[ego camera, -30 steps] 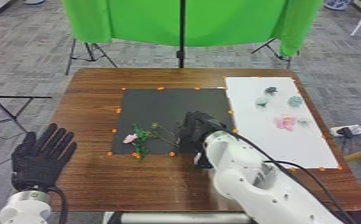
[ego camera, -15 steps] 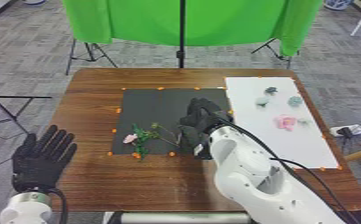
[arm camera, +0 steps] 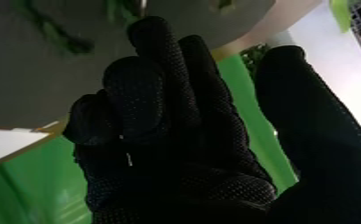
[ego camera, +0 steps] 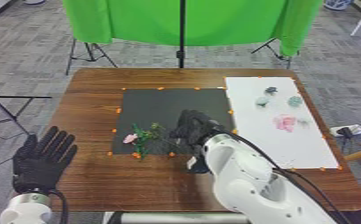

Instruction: Arrange flowers

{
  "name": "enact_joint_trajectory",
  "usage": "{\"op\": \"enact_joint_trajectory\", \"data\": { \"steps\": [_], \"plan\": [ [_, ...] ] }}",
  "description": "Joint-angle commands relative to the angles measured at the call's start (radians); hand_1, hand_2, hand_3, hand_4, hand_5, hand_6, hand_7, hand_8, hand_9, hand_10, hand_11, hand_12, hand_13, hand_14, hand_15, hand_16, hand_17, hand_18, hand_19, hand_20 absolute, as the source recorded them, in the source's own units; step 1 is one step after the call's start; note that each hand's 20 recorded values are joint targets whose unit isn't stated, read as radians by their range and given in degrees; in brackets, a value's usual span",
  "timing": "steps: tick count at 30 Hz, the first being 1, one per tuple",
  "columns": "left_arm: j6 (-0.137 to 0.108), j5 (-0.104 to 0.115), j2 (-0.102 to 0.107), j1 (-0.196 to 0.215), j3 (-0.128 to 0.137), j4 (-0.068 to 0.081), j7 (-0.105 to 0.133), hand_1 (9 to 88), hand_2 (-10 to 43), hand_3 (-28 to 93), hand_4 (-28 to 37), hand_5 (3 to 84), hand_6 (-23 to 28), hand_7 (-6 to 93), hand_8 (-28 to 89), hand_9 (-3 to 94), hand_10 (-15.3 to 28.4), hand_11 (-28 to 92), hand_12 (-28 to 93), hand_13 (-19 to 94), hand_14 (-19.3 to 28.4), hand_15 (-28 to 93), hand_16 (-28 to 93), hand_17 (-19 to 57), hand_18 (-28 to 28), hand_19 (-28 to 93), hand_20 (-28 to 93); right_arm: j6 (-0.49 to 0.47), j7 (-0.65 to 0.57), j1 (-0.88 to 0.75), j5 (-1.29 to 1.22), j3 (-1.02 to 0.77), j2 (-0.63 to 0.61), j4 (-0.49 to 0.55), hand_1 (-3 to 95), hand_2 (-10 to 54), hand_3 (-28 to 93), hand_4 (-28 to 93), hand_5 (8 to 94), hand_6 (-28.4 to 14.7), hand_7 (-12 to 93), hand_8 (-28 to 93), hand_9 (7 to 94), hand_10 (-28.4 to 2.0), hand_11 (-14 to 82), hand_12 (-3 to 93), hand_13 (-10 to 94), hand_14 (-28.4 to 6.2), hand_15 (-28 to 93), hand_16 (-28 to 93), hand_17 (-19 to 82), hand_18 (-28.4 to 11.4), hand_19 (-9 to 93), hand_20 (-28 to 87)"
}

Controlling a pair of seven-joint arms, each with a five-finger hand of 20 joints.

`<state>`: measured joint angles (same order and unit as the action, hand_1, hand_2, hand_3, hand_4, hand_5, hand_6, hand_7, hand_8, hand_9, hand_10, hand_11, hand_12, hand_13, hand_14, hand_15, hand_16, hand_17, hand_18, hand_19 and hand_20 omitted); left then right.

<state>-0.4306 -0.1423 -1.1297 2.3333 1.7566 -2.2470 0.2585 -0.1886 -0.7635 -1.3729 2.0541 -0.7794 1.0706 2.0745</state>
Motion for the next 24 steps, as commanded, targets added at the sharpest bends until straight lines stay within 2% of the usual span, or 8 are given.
{"op": "enact_joint_trajectory", "data": {
  "steps": [1,8,17,24],
  "plan": [
    [0.004,0.002,0.003,-0.015,-0.014,0.011,-0.036,25.5,17.3,76,-28.3,45.6,9.7,13.1,-9,37.5,15.5,21,11,28,15.0,37,-5,-5.5,13.0,31,16,-0.032,-0.012,-0.029,0.048,0.012,0.045,-0.026,34.7,5.1,72,-20,65.3,-11.4,7,-10,72.0,-21.8,23.3,20.8,63,-19.8,73,29,33,-28.0,91,44],
    [0.004,-0.001,0.008,-0.017,-0.011,0.014,-0.043,25.5,17.4,76,-28.3,45.6,9.7,13.2,-9,37.5,15.5,21,11,28,15.0,38,-6,-5.5,13.0,31,16,-0.058,-0.022,-0.042,0.045,0.011,0.062,-0.04,34.7,5.1,72,-20,63.1,-13.0,5,-10,71.9,-22.2,21.3,19.8,63,-19.8,72,28,33,-28.1,91,44],
    [0.008,0.003,0.008,-0.016,-0.02,0.012,-0.046,25.6,17.5,76,-28.3,45.6,9.7,13.3,-9,37.5,15.5,21,11,28,15.0,37,-6,-5.5,12.9,31,16,-0.167,-0.055,-0.048,-0.017,0.002,0.086,-0.038,34.5,6.0,71,-20,64.1,-12.9,6,-10,72.6,-22.7,20.5,19.6,63,-20.1,72,28,33,-28.2,91,44],
    [0.002,0.004,0.008,-0.028,-0.032,0.018,-0.05,25.7,17.6,76,-28.3,45.6,9.7,13.3,-9,37.5,15.4,21,11,28,15.0,38,-6,-5.5,13.0,31,16,-0.175,-0.06,-0.045,-0.041,0.0,0.094,-0.034,34.3,6.5,70,-19,64.5,-12.6,6,-10,72.8,-22.8,20.0,19.7,63,-20.2,71,28,33,-28.3,91,44]
  ]
}}
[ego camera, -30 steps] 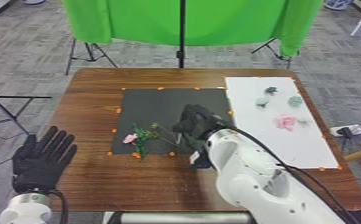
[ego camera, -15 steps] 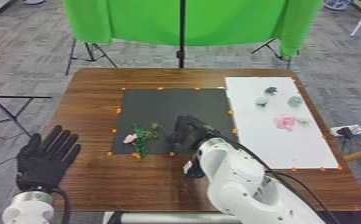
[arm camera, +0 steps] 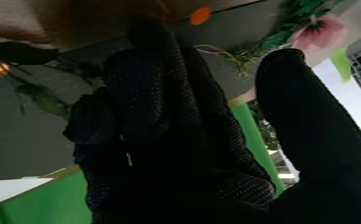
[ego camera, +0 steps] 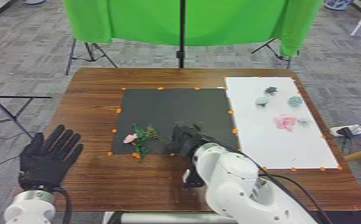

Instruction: Arrange flowers

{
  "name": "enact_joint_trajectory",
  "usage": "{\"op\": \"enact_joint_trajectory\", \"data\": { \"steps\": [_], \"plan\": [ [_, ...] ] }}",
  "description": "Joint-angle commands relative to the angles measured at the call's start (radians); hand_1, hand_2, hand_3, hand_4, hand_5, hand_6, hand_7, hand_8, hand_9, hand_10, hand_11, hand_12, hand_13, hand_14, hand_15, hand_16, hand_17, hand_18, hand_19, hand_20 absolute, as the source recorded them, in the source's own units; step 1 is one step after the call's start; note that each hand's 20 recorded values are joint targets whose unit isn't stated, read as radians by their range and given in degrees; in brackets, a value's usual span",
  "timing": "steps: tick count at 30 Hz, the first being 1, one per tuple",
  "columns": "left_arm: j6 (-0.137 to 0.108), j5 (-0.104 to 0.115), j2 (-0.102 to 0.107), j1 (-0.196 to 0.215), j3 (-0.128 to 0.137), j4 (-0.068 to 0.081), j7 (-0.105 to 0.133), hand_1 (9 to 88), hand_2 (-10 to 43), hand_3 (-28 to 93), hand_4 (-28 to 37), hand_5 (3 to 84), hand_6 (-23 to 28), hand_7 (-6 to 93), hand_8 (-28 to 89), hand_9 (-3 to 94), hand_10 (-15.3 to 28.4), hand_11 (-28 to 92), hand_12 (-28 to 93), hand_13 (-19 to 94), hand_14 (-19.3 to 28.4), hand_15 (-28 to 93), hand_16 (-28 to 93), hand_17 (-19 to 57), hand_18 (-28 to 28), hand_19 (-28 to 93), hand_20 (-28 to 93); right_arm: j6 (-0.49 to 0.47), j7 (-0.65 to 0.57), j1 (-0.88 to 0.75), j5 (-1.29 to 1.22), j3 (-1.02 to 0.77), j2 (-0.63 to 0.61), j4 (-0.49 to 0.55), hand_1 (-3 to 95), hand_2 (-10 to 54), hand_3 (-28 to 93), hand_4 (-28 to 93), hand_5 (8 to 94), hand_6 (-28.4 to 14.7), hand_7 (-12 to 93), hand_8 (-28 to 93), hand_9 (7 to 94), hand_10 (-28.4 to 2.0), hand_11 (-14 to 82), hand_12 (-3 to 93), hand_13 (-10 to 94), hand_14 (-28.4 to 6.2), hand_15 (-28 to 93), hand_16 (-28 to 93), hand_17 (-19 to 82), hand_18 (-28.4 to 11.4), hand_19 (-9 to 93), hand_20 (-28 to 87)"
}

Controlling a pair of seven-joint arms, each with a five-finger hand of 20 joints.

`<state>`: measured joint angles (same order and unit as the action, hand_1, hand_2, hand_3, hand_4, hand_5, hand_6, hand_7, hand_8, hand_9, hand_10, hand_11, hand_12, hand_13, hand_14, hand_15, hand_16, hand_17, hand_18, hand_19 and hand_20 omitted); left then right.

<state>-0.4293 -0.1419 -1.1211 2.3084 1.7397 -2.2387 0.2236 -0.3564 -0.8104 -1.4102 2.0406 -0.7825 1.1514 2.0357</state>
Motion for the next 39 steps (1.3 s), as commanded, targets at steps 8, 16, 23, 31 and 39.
{"op": "enact_joint_trajectory", "data": {
  "steps": [8,16,23,31,39],
  "plan": [
    [-0.008,0.004,-0.004,-0.007,-0.024,0.01,-0.015,25.7,17.8,76,-28.3,45.6,9.7,13.3,-9,37.5,15.4,21,11,28,15.0,38,-6,-5.6,13.0,31,16,-0.006,-0.019,-0.011,-0.069,-0.006,0.014,0.026,34.2,7.0,70,-19,65.9,-11.8,6,-10,72.7,-22.7,19.8,19.8,63,-20.2,71,28,33,-28.3,91,44],
    [-0.01,0.004,-0.013,0.0,-0.025,0.007,-0.004,25.7,17.8,76,-28.3,45.6,9.7,13.2,-9,37.5,15.5,21,11,28,15.0,38,-6,-5.7,13.0,31,16,0.05,-0.017,-0.005,0.016,-0.024,-0.014,0.022,33.4,7.0,70,-19,66.6,-11.4,6,-9,73.0,-22.7,19.9,19.8,63,-20.1,71,27,33,-28.3,91,44],
    [-0.005,0.005,-0.019,0.013,-0.019,0.002,0.009,25.7,17.8,76,-28.3,45.6,9.7,13.4,-9,37.6,15.5,21,11,28,15.0,38,-6,-5.6,13.0,31,16,0.122,-0.021,-0.009,0.018,-0.11,-0.044,0.044,33.0,6.9,69,-19,66.3,-11.6,6,-9,73.4,-22.7,19.8,19.8,64,-19.9,71,27,34,-28.3,92,43],
    [0.013,-0.002,-0.028,0.019,-0.013,-0.003,0.019,25.6,17.6,76,-28.3,45.6,9.7,13.3,-9,37.5,15.5,21,11,28,15.0,38,-6,-5.6,13.0,31,16,0.241,-0.012,-0.044,0.068,-0.315,-0.164,0.038,34.0,4.7,70,-18,66.5,-10.5,7,-9,70.3,-22.7,19.0,19.7,61,-20.3,64,25,32,-27.4,91,43],
    [0.014,0.002,-0.019,0.036,0.001,-0.01,0.034,25.5,17.5,76,-28.3,45.5,9.7,13.3,-9,37.5,15.4,21,11,28,15.0,38,-6,-5.6,13.0,31,16,0.254,-0.019,-0.094,0.106,-0.475,-0.339,-0.049,38.9,-7.9,76,-22,52.2,-10.5,7,-9,45.3,-21.8,9.8,14.1,39,-21.2,50,14,25,-26.4,88,44]
  ]
}}
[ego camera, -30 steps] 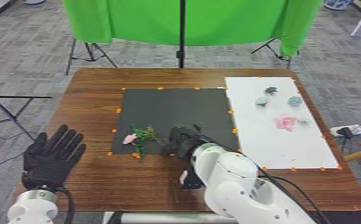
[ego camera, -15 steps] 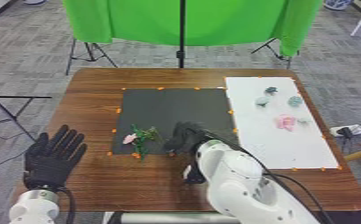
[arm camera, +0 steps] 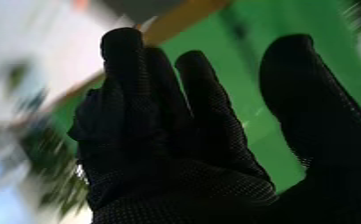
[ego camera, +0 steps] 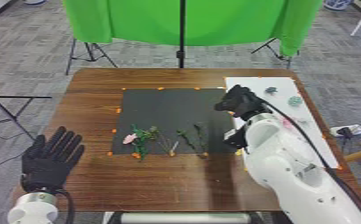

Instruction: Arrange flowers

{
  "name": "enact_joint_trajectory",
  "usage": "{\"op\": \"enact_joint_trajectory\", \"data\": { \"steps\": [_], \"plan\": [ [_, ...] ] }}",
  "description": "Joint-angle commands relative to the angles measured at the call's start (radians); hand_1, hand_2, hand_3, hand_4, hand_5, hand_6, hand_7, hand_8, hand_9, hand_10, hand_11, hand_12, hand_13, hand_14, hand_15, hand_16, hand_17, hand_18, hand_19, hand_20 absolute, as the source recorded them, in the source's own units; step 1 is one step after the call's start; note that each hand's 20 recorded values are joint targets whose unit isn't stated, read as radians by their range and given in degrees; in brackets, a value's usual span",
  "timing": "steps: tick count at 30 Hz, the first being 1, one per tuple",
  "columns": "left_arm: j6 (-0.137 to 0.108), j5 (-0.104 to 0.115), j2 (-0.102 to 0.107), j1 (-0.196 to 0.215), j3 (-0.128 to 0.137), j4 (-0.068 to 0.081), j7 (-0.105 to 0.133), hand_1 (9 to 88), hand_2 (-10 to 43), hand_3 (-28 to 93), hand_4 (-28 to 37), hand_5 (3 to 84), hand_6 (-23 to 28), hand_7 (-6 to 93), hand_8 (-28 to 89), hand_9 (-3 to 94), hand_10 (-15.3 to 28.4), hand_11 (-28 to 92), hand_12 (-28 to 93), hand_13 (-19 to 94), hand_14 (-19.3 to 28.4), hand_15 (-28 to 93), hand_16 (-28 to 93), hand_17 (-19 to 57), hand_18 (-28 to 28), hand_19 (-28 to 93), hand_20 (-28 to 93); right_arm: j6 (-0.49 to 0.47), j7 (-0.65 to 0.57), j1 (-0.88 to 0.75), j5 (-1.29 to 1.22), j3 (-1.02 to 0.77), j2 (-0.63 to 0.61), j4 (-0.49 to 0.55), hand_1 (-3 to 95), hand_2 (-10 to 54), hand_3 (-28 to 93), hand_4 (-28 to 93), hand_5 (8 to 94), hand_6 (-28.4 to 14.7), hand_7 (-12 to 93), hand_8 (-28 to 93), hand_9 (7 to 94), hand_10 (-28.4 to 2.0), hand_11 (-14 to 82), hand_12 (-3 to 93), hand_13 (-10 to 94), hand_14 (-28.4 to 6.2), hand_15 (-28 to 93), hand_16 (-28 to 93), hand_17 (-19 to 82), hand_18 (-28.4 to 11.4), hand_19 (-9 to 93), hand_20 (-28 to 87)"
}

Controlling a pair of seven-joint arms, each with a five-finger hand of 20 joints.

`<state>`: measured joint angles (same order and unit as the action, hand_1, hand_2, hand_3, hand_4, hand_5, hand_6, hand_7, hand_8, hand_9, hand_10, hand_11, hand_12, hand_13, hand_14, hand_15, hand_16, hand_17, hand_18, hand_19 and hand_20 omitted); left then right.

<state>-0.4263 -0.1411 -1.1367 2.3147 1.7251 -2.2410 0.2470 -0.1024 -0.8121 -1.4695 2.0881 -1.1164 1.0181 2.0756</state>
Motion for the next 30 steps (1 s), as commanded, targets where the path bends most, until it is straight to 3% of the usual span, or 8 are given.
{"op": "enact_joint_trajectory", "data": {
  "steps": [1,4,9,16,20,25,27,30],
  "plan": [
    [0.009,0.002,-0.003,0.029,0.016,-0.008,0.011,25.5,17.6,76,-28.3,45.5,9.7,13.3,-9,37.5,15.5,21,11,28,15.0,38,-6,-5.6,13.0,31,16,-0.005,-0.022,-0.039,0.066,-0.15,-0.218,-0.098,39.3,-8.6,76,-22,51.5,-10.4,7,-9,44.1,-21.6,9.4,13.8,38,-21.1,48,13,24,-26.4,87,45],
    [-0.017,0.015,0.0,0.02,0.014,-0.008,0.012,25.7,17.6,76,-28.3,45.5,9.7,13.3,-9,37.5,15.5,21,11,28,15.0,38,-6,-5.6,13.0,31,16,0.006,-0.031,-0.048,0.086,-0.158,-0.249,-0.127,40.0,-9.3,77,-23,50.8,-10.2,7,-9,42.9,-21.3,9.3,13.4,36,-21.2,42,14,22,-26.3,83,45],
    [-0.007,0.011,0.001,0.025,0.016,-0.01,0.009,25.7,17.7,76,-28.3,45.8,9.7,13.5,-9,37.7,15.4,21,11,28,15.0,38,-6,-5.6,13.0,31,16,-0.046,-0.003,-0.059,0.068,-0.169,-0.255,-0.149,43.0,-9.5,79,-26,49.3,-9.4,8,-10,40.6,-19.6,9.9,12.6,32,-20.7,30,14,18,-25.8,78,43],
    [-0.005,0.009,0.003,0.017,0.007,-0.007,0.011,25.8,17.8,76,-28.3,45.8,9.7,13.7,-9,37.8,15.5,22,11,28,15.1,38,-6,-5.6,13.0,31,16,-0.138,-0.048,-0.015,0.055,-0.115,-0.226,-0.226,50.4,-9.5,80,-28,52.2,-6.9,10,-10,46.3,-17.3,10.0,12.4,40,-17.9,30,15,22,-25.9,79,43],
    [-0.015,0.014,0.003,0.009,0.008,0.002,0.009,25.7,17.8,76,-28.3,45.8,9.7,13.7,-9,37.8,15.6,22,11,28,15.1,38,-6,-5.6,13.0,31,16,-0.127,-0.037,-0.006,0.084,-0.078,-0.223,-0.257,52.7,-9.5,80,-28,53.7,-5.7,11,-11,49.3,-15.9,11.2,12.8,44,-16.8,33,16,24,-25.5,80,43],
    [-0.004,0.005,0.0,0.003,0.011,0.003,-0.002,25.7,17.8,76,-28.3,45.9,9.7,13.8,-9,37.8,15.5,22,11,28,15.1,38,-6,-5.6,13.0,31,16,-0.047,-0.044,0.008,0.106,-0.031,-0.221,-0.301,56.4,-9.5,75,-28,61.4,-3.4,12,-12,60.5,-13.8,13.1,13.9,55,-13.8,39,18,30,-24.4,87,47],
    [0.005,-0.001,-0.001,0.001,0.01,0.004,-0.01,25.7,17.9,76,-28.3,45.8,9.7,13.8,-9,37.8,15.4,22,11,28,15.2,38,-6,-5.6,13.0,31,16,0.014,-0.039,0.003,0.145,-0.023,-0.219,-0.308,61.2,-9.5,67,-28,67.1,-2.2,13,-10,66.8,-13.3,13.8,15.4,60,-12.1,36,28,32,-23.4,89,49],
    [0.004,-0.001,-0.001,-0.001,0.008,0.006,-0.011,25.7,17.8,76,-28.3,45.8,9.7,13.7,-9,37.7,15.5,22,11,28,15.1,38,-6,-5.6,13.0,31,16,0.073,-0.028,-0.005,0.176,-0.019,-0.224,-0.282,67.7,-9.5,61,-28,76.9,-1.6,17,3,82.0,-12.2,5.5,32.6,68,-9.6,33,40,34,-22.0,89,51]
  ]
}}
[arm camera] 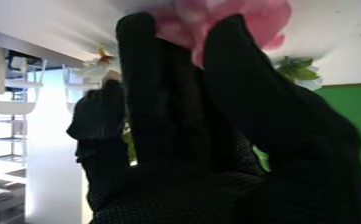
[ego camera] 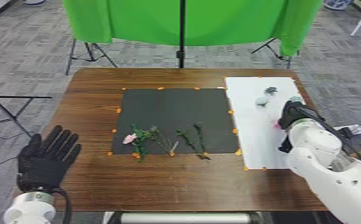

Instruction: Arrange flowers

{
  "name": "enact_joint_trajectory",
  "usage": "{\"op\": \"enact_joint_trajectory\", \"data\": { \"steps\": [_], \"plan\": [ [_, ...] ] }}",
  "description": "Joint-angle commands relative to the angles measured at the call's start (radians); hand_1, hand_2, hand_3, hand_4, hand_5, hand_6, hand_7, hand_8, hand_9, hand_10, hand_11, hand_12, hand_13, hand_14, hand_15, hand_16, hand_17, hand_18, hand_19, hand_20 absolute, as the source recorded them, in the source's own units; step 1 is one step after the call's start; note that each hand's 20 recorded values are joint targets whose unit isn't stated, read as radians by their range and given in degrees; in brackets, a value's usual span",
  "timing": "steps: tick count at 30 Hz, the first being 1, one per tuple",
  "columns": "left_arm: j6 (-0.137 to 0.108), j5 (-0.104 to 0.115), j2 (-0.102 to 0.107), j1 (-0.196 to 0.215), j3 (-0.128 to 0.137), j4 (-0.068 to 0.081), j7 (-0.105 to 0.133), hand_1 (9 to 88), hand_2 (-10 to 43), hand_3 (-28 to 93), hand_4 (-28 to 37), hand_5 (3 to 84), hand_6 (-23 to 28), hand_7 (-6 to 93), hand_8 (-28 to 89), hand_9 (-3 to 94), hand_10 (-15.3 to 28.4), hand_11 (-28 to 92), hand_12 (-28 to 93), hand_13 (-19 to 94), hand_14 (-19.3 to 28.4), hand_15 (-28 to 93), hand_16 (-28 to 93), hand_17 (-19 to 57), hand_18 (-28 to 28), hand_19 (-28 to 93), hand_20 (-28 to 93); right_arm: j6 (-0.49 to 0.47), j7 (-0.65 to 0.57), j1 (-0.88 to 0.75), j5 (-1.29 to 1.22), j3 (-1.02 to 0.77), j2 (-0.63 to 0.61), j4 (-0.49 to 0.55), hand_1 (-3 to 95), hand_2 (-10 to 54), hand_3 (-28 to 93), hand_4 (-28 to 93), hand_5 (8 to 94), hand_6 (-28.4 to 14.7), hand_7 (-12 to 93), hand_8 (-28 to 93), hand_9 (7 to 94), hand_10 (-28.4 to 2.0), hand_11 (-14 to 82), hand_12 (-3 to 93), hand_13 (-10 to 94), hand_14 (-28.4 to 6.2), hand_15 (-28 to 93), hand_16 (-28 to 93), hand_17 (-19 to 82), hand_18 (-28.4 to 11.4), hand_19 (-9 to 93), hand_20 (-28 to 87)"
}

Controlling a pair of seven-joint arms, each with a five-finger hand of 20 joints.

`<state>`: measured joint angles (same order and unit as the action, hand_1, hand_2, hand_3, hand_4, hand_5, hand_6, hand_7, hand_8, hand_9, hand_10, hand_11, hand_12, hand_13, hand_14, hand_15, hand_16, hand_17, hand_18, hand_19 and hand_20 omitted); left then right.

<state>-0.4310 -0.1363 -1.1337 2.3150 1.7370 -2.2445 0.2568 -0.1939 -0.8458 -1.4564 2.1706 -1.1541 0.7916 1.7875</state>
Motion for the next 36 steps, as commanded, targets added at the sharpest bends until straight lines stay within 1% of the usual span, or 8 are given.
{"op": "enact_joint_trajectory", "data": {
  "steps": [1,7,14,20,22,23,28,36],
  "plan": [
    [0.009,-0.005,-0.003,0.002,-0.002,0.009,-0.018,25.7,17.8,76,-28.3,45.8,9.7,13.6,-9,37.7,15.5,22,11,28,15.1,38,-6,-5.6,13.0,31,16,0.176,0.01,-0.018,0.094,0.02,0.0,0.023,67.9,-9.5,61,-28,77.7,-1.4,17,3,82.8,-12.2,5.5,33.5,68,-9.6,33,41,34,-21.8,89,51],
    [0.021,-0.01,0.003,0.001,-0.002,0.004,-0.019,25.8,17.8,76,-28.3,45.6,9.8,13.3,-9,37.5,15.5,21,11,28,15.0,38,-6,-5.6,13.0,31,16,0.206,0.078,0.066,0.046,0.064,0.009,0.159,67.1,-9.5,65,-28,79.7,-1.6,20,7,85.2,-11.8,6.5,36.8,70,-9.5,35,42,34,-22.2,89,51],
    [0.022,-0.012,0.005,-0.004,-0.009,0.006,-0.017,25.6,17.5,76,-28.3,45.4,9.6,13.1,-9,37.5,15.5,21,11,28,15.0,38,-6,-5.6,13.0,31,15,0.11,0.159,0.361,-0.124,0.312,0.211,0.172,66.1,-9.5,67,-28,79.3,-2.0,20,7,84.8,-12.0,6.3,37.0,70,-9.7,36,42,33,-22.7,89,51],
    [0.015,-0.033,0.015,-0.035,-0.039,0.021,-0.023,25.6,17.5,76,-28.3,45.3,9.7,13.1,-9,37.4,15.4,21,11,27,15.0,37,-6,-5.7,13.1,31,16,0.046,0.247,0.485,-0.157,0.473,0.431,0.038,65.9,-9.5,68,-28,79.0,-2.3,19,8,84.2,-12.5,6.1,36.4,69,-10.1,37,41,33,-23.0,89,51],
    [-0.005,-0.044,0.019,-0.051,-0.052,0.028,-0.026,25.5,17.4,76,-28.3,45.3,9.7,13.1,-9,37.4,15.4,21,11,27,15.0,37,-6,-5.7,13.1,31,16,0.029,0.261,0.509,-0.157,0.521,0.49,-0.022,66.0,-9.5,68,-28,78.9,-2.4,19,8,84.0,-12.5,6.1,36.3,69,-10.1,37,41,33,-23.1,89,51],
    [-0.001,-0.047,0.022,-0.058,-0.058,0.033,-0.027,25.5,17.4,76,-28.3,45.3,9.7,13.1,-9,37.4,15.4,21,11,27,15.0,37,-6,-5.7,13.1,31,16,0.021,0.263,0.522,-0.153,0.553,0.524,-0.06,66.1,-9.5,67,-28,78.9,-2.4,19,8,83.9,-12.5,6.2,36.3,69,-10.1,37,41,33,-23.1,89,51],
    [-0.001,-0.046,0.044,-0.097,-0.084,0.043,-0.027,25.6,17.3,76,-28.3,45.2,9.6,13.0,-9,37.4,15.5,21,11,27,14.9,37,-6,-5.7,13.0,31,15,0.007,0.264,0.544,-0.124,0.622,0.63,-0.2,66.1,-9.5,67,-28,78.6,-2.4,19,7,83.6,-12.3,6.3,36.2,68,-10.0,37,41,33,-23.0,89,51],
    [0.008,-0.045,0.06,-0.117,-0.094,0.05,-0.026,25.6,17.3,76,-28.3,45.2,9.6,13.1,-9,37.4,15.5,21,11,27,15.0,37,-5,-5.6,13.0,31,15,0.025,0.187,0.539,-0.052,0.622,0.708,-0.331,65.9,-9.5,67,-28,77.7,-2.3,19,6,82.7,-11.9,6.3,35.8,68,-9.8,38,40,33,-23.0,89,51]
  ]
}}
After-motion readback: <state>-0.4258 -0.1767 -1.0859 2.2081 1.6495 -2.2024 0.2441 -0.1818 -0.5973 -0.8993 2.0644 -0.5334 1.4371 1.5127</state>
